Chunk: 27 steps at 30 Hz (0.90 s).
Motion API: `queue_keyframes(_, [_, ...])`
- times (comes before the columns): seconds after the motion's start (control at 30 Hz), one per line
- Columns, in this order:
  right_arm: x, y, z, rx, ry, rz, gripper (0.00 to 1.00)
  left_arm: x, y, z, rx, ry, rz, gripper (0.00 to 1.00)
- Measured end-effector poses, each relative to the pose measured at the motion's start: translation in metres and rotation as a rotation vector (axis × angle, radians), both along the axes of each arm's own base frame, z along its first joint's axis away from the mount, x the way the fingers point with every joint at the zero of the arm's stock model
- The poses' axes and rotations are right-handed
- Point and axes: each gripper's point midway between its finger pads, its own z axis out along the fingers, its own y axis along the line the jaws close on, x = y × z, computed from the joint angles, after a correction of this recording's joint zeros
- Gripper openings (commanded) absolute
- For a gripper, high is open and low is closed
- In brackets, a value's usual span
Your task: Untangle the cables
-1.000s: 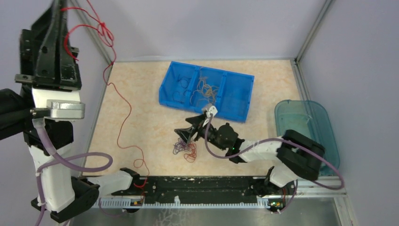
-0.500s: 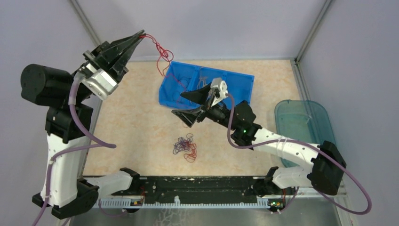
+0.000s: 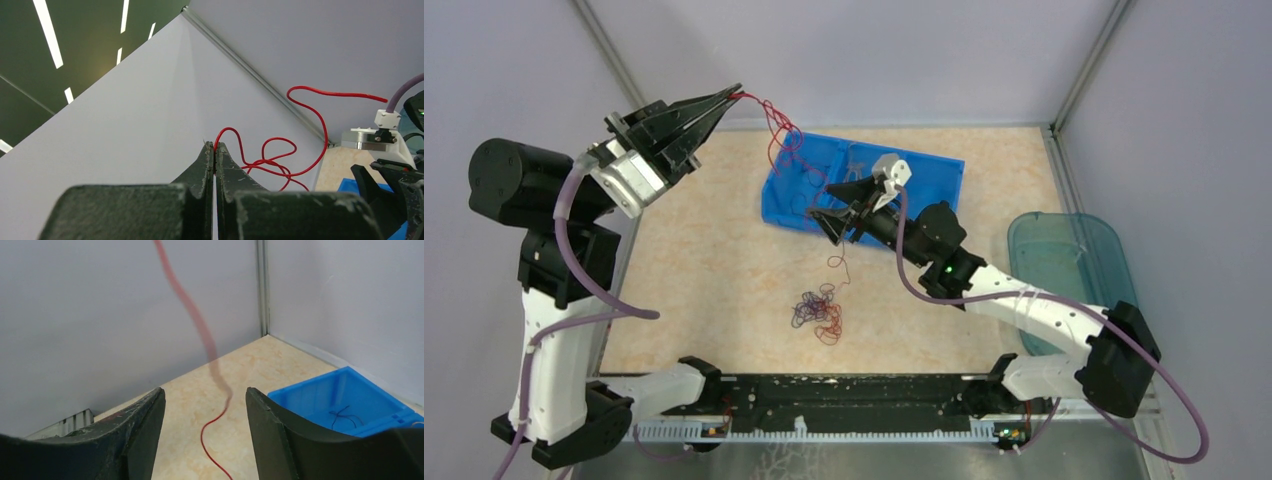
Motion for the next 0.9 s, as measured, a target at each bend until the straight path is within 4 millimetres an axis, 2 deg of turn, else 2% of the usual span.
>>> queue_keyframes(0.3, [0.016, -0.002, -0.002, -0.029, 0.009, -0.078, 0.61, -0.003, -0.003, -0.002, 0.004, 0.019, -0.027, 0.0])
queue_keyframes(0.4, [0.02, -0.005, -0.002, -0.029, 0.009, -0.101, 0.56, -0.003, -0.003, -0.002, 0.004, 0.02, -0.029, 0.0])
queue_keyframes(0.47, [0.021, -0.005, -0.002, -0.029, 0.006, -0.109, 0.45, -0.003, -0.003, -0.003, 0.003, 0.022, -0.031, 0.0])
queue_keyframes(0.6, [0.019, -0.005, 0.004, -0.019, -0.018, -0.1, 0.0, -0.003, -0.003, -0.003, 0.002, 0.028, -0.033, 0.0])
queue_keyframes(0.73, [0.016, -0.004, 0.007, -0.014, -0.032, -0.086, 0.0, -0.003, -0.003, -0.008, 0.005, 0.038, -0.033, 0.0])
queue_keyframes(0.83, [0.019, -0.007, 0.008, -0.001, -0.018, -0.088, 0.0, -0.001, -0.003, -0.017, 0.008, 0.064, -0.033, 0.21])
queue_keyframes(0.9, [0.029, -0.018, 0.012, 0.03, 0.011, -0.102, 0.0, 0.004, -0.006, -0.033, 0.017, 0.115, -0.034, 0.4])
